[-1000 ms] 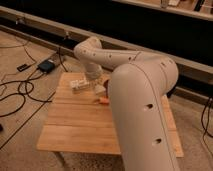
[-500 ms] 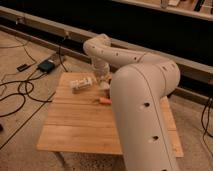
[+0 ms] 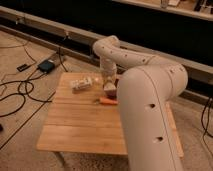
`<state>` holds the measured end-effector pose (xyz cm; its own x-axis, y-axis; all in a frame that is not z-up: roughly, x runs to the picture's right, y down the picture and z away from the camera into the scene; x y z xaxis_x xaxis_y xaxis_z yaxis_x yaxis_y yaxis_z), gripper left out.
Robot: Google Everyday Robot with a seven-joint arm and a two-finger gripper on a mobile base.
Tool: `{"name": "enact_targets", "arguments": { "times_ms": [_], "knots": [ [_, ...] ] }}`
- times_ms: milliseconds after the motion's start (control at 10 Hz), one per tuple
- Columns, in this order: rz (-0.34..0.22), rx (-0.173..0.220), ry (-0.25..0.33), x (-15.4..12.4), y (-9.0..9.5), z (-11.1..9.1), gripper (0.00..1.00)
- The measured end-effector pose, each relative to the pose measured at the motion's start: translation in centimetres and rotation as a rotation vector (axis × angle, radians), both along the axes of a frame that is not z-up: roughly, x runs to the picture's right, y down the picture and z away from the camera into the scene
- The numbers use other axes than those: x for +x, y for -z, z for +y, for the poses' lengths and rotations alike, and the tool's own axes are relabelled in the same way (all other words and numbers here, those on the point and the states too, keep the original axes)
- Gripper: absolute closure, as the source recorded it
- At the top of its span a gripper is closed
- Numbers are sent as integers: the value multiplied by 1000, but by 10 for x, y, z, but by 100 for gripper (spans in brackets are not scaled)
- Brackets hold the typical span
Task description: Place the white sponge in the ceramic bowl
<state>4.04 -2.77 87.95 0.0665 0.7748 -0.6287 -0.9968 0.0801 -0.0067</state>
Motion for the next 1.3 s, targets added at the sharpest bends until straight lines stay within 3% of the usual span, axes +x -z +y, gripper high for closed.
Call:
{"name": "enact_targets", "arguments": {
  "times_ms": [400,1000,1300],
  "knots": [
    [55,7,-59,27,-9,-8,100],
    [80,-6,-44,25,-28,-17,99],
    [73,-10,-49,22,-41,-15,75]
  ]
}}
